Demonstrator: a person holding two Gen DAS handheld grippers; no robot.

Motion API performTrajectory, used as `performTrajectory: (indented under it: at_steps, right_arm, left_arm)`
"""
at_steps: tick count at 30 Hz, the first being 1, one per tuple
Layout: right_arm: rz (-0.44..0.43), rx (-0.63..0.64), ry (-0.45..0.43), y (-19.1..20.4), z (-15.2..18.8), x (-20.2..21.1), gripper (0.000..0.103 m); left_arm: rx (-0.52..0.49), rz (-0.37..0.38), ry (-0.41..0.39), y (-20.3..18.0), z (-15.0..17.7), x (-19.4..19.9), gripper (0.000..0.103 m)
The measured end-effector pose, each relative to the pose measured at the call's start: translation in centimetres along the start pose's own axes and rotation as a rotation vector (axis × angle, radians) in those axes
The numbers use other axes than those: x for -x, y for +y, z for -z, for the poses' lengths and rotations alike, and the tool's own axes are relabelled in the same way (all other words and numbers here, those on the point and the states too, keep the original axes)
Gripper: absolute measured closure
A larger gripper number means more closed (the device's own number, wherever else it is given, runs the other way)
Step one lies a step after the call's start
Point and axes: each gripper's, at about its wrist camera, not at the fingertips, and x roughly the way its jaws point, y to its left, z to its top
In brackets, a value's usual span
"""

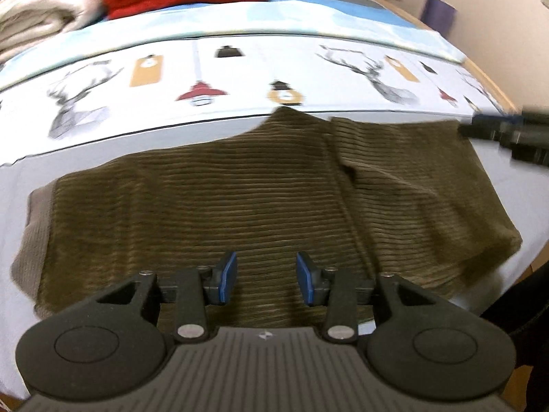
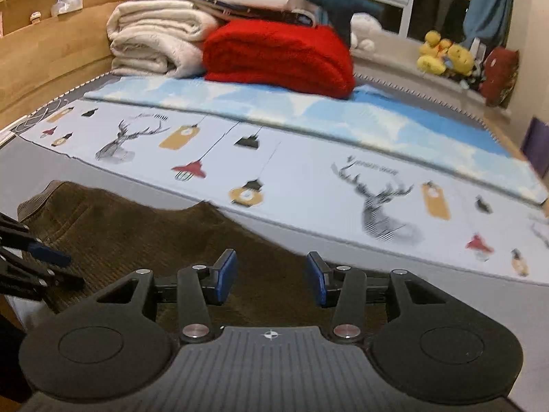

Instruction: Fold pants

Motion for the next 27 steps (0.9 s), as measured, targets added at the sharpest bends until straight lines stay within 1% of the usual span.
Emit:
performTrajectory:
  at_steps: [2,4,8,9,11,12,13,15,17,18,19,21,22,26,27]
  right_arm:
    - [-0.03,0.001,0.054,1.2,0.7,-1.4,0.056]
    - [-0.058,0.033,0.112,2.7,0.9,-2.4,0.056]
    - [-0.146,0.093,0.21,5.1,1.6,-4.0,0.056]
    - [-0.159,0.107,0.245,5.6,2.0,-4.5,0.055]
    - [-0.179,0.139,0.348,6.7,3.0,-5.8,0.054]
    - [-0.176,0.166,0.411,7.3,3.7,-6.7,0.054]
    - [-0.166,0.188,0.436,7.7,4.2,-7.1,0.054]
    - [-0.158,0.197,0.419,8.1,3.9,-6.9,0.053]
    - [-0.169,0.153,0.394,7.7,3.3,-6.6,0.053]
    - [-0.171,0.122,0.38,7.4,3.0,-6.3,0.053]
    - [-0.174,0.102,0.361,7.1,2.6,-6.0,0.053]
    - [-0.172,0.086,0.329,6.9,2.2,-5.5,0.053]
    - [-0.167,0.083,0.324,6.9,2.1,-5.4,0.053]
    - [-0.158,0.093,0.334,6.8,2.3,-5.6,0.053]
    - [-0.161,0.097,0.336,6.7,2.3,-5.7,0.053]
  left_arm:
    - [0.026,-0.012,-0.001,1.3,0.2,0.4,0.061]
    - [0.044,-0.028,-0.001,2.3,0.3,0.9,0.061]
    - [0.073,-0.033,-0.017,3.7,0.6,2.1,0.061]
    - [0.079,-0.035,-0.016,3.9,0.7,2.2,0.061]
    - [0.093,-0.036,-0.012,4.5,1.0,2.5,0.061]
    - [0.104,-0.035,-0.012,4.9,1.1,2.7,0.061]
    - [0.122,-0.03,-0.012,5.5,1.3,2.9,0.061]
    - [0.172,-0.014,-0.016,6.8,1.5,3.4,0.061]
    - [0.242,-0.013,-0.019,8.7,2.0,3.9,0.059]
    - [0.276,-0.021,-0.019,9.7,2.2,4.0,0.052]
    - [0.317,-0.034,-0.02,10.9,2.6,4.2,0.042]
    - [0.405,-0.053,-0.017,13.2,3.5,4.4,0.036]
    - [0.462,-0.052,-0.015,14.5,4.1,4.4,0.035]
    - [0.681,-0.038,0.004,18.7,6.2,3.7,0.026]
    - [0.727,-0.041,0.012,19.4,6.5,3.3,0.022]
